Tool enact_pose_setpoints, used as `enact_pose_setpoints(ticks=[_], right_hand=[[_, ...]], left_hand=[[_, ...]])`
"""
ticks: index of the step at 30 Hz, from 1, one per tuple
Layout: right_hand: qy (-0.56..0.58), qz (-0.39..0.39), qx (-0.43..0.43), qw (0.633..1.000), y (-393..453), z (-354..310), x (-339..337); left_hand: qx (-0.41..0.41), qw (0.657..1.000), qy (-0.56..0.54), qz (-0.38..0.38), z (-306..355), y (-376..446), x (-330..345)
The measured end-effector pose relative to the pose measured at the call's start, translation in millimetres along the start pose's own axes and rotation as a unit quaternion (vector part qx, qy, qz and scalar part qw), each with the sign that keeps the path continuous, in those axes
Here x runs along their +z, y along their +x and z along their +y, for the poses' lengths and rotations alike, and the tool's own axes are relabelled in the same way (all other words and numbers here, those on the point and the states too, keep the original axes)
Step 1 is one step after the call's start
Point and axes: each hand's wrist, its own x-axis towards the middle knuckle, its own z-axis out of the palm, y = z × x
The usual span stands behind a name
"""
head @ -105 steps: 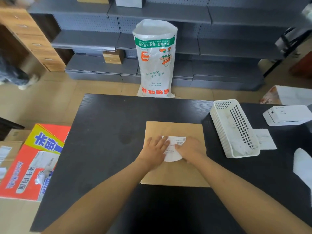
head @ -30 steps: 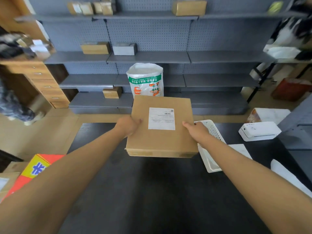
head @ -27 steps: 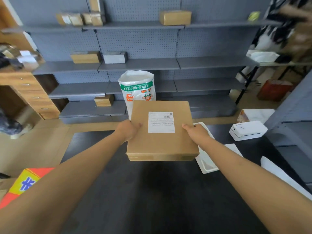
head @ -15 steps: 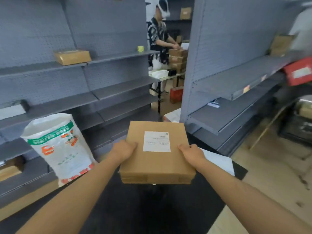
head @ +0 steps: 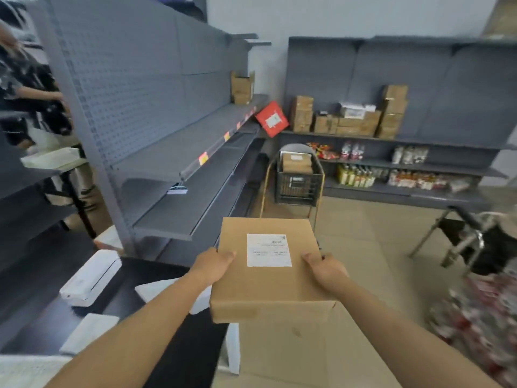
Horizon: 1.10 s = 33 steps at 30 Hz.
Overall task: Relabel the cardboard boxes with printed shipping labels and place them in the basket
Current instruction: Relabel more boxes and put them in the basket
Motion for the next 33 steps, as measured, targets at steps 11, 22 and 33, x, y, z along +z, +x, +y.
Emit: enact_pose_setpoints(ticks=[11,22,33], right_hand=[[0.033,0.04,0.059,0.997,124,47,-89],[0.013,0.022,0.082,0.996,305,-21,-75],[0.035,0.039,0.086,0.995,492,-81,-94]], left_hand=[[0.06,0.995,0.053,-0.051,125,92,96],[0.032,0.994,0.052,-0.086,185,277,99],[0.005,0.992,0.024,-0.121,265,468,123]])
